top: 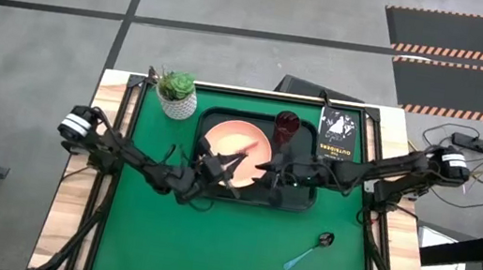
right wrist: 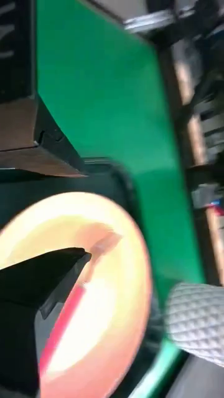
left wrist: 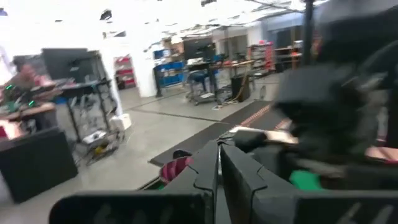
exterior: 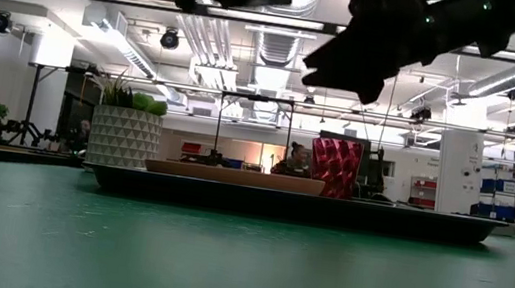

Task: Pick and place plate/cup/fork/spoon on tray
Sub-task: Put the pink fork on the dark green serving tray to the right of the orange plate

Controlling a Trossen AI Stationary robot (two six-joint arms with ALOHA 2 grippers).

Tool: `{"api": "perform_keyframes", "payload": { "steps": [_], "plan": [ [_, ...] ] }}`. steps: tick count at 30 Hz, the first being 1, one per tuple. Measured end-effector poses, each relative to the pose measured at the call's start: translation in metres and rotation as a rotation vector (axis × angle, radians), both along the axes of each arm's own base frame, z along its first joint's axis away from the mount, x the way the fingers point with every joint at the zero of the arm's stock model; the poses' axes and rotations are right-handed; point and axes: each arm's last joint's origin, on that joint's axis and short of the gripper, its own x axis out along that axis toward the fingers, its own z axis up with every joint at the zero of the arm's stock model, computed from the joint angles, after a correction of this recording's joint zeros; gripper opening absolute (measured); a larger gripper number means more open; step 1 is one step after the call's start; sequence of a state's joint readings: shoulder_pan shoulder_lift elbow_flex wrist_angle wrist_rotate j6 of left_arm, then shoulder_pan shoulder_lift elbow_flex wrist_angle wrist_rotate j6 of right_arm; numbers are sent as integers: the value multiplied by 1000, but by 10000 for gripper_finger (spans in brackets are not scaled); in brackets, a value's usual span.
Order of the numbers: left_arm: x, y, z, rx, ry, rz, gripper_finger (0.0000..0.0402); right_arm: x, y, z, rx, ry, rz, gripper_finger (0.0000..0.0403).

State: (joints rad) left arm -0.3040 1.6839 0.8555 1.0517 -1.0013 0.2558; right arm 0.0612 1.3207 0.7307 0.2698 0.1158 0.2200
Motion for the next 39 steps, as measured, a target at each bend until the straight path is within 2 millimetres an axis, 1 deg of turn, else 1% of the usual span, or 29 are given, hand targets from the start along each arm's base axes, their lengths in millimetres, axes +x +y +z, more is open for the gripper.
{"api": "perform_keyframes", "payload": {
  "steps": [4,7,9,12,15,17,19,23,26,29,33,36,39],
  "plan": [
    [-15,-15,12,60,26,-44,0,6,-1,0,-17,136,1,185],
    [-36,-19,21,77,27,-79,0,14,-7,13,-71,218,13,185],
    [-53,-18,26,72,6,-101,0,21,-16,23,-114,291,15,185],
    [-80,-12,26,57,-21,-148,0,36,-32,37,-167,365,39,185],
    [-104,-4,22,21,-73,-232,0,54,-50,41,-186,423,170,185],
    [-115,1,20,5,-102,-269,0,66,-63,37,-187,459,239,185],
    [-125,5,18,-4,-109,-273,0,79,-78,34,-200,480,269,185],
    [-139,12,13,-16,-126,-275,0,101,-106,18,-233,546,304,185],
    [-146,15,11,-18,-135,-277,0,114,-121,4,-223,568,365,185],
    [-152,18,8,-19,-138,-277,0,122,-134,-9,-221,604,384,185],
    [-156,20,5,-18,-137,-276,0,127,-150,-25,-216,657,389,185],
    [-156,20,6,-19,-139,-274,0,129,-158,-36,-191,692,389,185],
    [-156,20,5,-18,-137,-273,0,129,-161,-43,-163,696,419,185]
  ]
}}
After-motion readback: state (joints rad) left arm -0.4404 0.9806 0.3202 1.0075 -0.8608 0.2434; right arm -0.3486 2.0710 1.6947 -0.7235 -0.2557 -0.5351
